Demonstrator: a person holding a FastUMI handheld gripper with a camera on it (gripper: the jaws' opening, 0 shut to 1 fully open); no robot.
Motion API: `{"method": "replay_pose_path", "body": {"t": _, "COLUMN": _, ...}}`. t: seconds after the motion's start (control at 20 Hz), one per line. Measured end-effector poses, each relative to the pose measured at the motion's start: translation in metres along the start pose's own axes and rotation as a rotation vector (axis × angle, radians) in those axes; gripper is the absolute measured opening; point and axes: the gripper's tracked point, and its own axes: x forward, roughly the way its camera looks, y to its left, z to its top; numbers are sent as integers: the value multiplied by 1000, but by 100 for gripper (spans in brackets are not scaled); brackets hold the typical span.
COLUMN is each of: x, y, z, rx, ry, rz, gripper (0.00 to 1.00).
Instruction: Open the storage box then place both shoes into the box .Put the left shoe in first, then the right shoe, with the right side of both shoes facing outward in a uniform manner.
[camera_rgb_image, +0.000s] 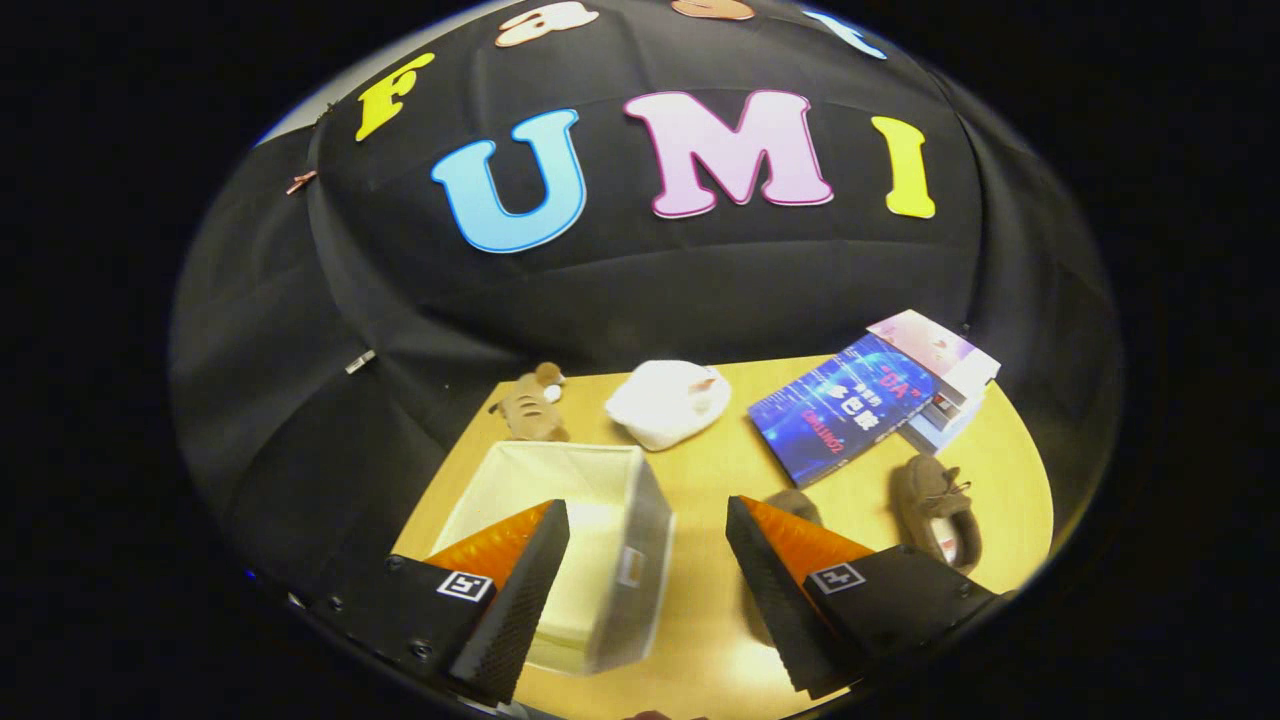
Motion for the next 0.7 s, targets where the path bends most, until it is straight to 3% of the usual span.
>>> {"method": "replay_pose_path", "body": {"t": 0.35, "x": 0, "y": -87, "z": -38, "rx": -32, "ry": 59, "rz": -36, "gripper": 98}}
{"method": "replay_pose_path", "body": {"t": 0.7, "x": 22, "y": -141, "z": -86, "rx": -80, "ry": 145, "rz": -28, "gripper": 98}}
